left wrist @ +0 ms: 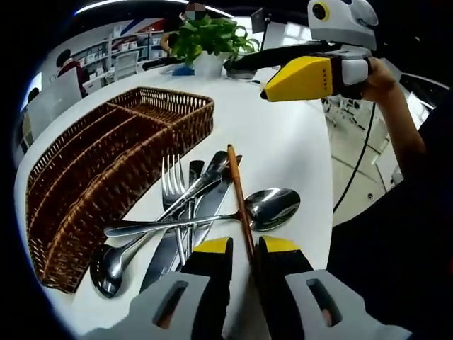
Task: Arrange the knives, forks, and spoons in their matching storage slots by inserting each utensil handle-first until every utensil is classified and aligned in the correct compartment
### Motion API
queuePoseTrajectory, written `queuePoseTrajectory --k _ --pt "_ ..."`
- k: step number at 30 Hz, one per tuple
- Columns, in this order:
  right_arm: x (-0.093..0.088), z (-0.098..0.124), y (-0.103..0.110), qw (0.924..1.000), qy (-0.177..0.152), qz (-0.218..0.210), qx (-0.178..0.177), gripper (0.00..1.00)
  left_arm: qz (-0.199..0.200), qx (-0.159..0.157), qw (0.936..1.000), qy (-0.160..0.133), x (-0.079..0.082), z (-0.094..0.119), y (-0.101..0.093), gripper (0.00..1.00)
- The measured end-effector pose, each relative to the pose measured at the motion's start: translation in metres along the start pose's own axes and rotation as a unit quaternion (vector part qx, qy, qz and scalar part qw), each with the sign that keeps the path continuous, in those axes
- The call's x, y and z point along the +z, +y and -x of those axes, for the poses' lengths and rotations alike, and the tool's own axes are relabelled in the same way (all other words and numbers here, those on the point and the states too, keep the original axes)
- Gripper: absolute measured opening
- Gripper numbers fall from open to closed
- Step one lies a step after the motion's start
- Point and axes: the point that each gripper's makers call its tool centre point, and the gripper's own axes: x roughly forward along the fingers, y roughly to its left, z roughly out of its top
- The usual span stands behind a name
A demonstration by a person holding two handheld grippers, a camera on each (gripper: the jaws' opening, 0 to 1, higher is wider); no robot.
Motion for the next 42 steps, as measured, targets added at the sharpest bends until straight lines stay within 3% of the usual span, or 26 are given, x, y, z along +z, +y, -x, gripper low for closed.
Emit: queuePoseTrajectory --k 10,18,26,30,36,42 --pt "-0.002 -0.002 -0.001 1.0000 0.002 0.001 -0.001 1.00 -0.018 0.015 0.9996 0.018 -0.002 -0.003 0.001 0.05" --pt "-0.005 -0.003 -0.001 1.0000 0.004 -0.001 -0.002 1.00 -0.010 0.015 0.9998 0.004 -0.003 0.000 0.002 0.04" --pt "0.001 -0.003 -0.002 1.0000 -0.006 -0.001 -0.005 1.00 0.009 0.001 0.9994 -0.034 0.005 0.018 0.001 0.04" --pt "0.004 -0.003 -0.001 0.9999 -0.012 0.000 -0.007 0.99 0.022 0.002 0.9972 -0.072 0.017 0.032 0.004 0.04" --pt "0.017 0.001 0.000 0.9991 -0.039 -0.011 -0.013 0.94 0.053 0.027 0.9858 -0.157 0.042 0.057 0.023 0.04" --pt "0.027 0.001 0.003 0.9980 -0.059 -0.019 -0.010 0.86 0.071 0.051 0.9757 -0.201 0.058 0.071 0.033 0.04"
